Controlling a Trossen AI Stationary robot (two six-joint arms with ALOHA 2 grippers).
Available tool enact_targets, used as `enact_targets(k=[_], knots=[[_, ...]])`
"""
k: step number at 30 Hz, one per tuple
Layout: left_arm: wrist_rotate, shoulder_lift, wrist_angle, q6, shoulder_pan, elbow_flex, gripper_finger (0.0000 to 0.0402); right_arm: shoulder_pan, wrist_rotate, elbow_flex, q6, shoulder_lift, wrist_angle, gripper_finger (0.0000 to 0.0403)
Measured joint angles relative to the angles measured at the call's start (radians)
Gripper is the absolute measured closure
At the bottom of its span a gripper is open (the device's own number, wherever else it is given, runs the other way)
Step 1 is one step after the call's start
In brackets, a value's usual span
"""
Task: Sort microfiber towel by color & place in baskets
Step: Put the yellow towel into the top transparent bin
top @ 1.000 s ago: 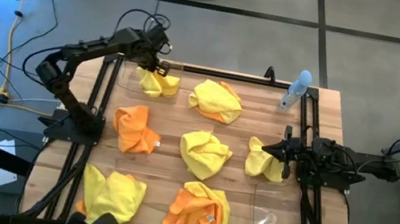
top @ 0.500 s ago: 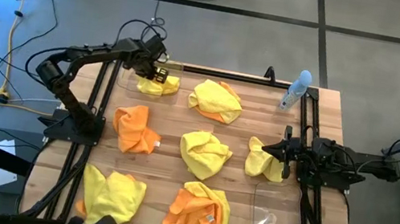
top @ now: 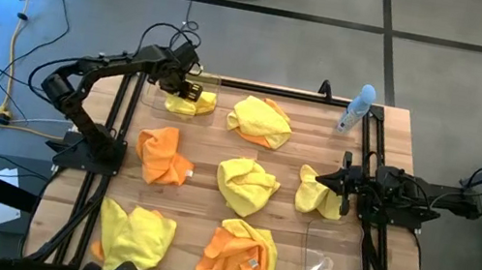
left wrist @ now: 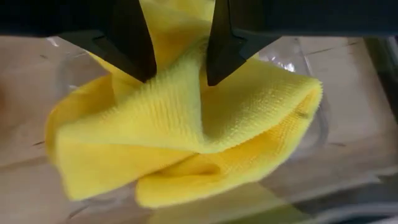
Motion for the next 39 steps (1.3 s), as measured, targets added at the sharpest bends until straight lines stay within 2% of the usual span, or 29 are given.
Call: enact_targets(k=[4, 10, 14, 21, 31, 35, 39], knots=[[-0.01, -0.044, -0.028, 0.011, -0.012, 0.031, 0.0271, 0.0, 0.0, 0.0, 0.0, 0.0, 0.0, 0.0402], [-0.097, -0.135, -0.038, -0.028, -0.048, 0.039, 0.0273, 0.0, 0.0, 0.0, 0.0, 0.0, 0.0, 0.0402], [-0.1, -0.142, -0.033, -0.046, -0.083, 0.039, 0.0273, 0.0, 0.0, 0.0, 0.0, 0.0, 0.0, 0.0402], [-0.152, -0.011, 0.009, -0.072, -0.114, 0.04, 0.0273, 0.0, 0.0, 0.0, 0.0, 0.0, 0.0, 0.0402], [-0.152, 0.223, 0.036, -0.125, -0.104, 0.039, 0.0273, 0.0, 0.0, 0.0, 0.0, 0.0, 0.0, 0.0402], [-0.152, 0.262, 0.036, -0.13, -0.104, 0.039, 0.0273, 0.0, 0.0, 0.0, 0.0, 0.0, 0.0, 0.0402], [-0.15, 0.245, 0.034, -0.13, -0.104, 0.039, 0.0273, 0.0, 0.0, 0.0, 0.0, 0.0, 0.0, 0.0402]])
